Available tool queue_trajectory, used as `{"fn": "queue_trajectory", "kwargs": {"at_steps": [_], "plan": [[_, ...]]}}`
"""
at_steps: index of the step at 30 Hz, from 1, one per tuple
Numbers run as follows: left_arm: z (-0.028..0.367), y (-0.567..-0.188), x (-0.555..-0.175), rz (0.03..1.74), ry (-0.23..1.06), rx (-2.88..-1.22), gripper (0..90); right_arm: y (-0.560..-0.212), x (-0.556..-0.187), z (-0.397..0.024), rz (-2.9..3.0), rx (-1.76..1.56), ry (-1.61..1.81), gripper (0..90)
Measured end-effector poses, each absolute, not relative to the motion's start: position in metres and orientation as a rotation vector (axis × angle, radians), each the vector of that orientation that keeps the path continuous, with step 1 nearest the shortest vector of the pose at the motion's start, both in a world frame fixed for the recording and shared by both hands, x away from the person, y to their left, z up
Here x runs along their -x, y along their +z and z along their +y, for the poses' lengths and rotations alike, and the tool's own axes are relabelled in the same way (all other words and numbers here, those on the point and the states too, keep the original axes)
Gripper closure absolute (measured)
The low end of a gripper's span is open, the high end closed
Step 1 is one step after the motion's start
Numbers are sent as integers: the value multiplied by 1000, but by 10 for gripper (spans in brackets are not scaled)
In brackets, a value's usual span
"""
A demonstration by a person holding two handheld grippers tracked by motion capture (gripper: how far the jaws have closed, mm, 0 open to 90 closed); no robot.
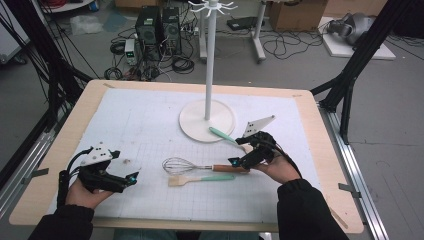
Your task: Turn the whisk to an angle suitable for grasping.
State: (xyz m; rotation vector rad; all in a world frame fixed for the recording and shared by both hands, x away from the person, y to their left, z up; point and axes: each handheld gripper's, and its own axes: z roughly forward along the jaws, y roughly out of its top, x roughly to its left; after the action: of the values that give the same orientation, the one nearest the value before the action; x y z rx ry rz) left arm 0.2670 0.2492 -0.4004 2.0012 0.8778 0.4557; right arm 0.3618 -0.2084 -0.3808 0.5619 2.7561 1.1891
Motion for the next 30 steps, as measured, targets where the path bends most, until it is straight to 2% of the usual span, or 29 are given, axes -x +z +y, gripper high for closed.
{"fn": "queue_trajectory", "kwargs": {"at_steps": [7, 15, 30], "plan": [[249, -400, -267, 874, 455, -2003, 18, -390, -365, -200, 2812, -508, 1169, 223], [249, -400, -267, 870, 454, -2004, 18, -401, -367, -193, 2895, -426, 1126, 336], [248, -400, -267, 869, 451, -2001, 18, -411, -369, -197, 2970, -385, 1030, 462]]}}
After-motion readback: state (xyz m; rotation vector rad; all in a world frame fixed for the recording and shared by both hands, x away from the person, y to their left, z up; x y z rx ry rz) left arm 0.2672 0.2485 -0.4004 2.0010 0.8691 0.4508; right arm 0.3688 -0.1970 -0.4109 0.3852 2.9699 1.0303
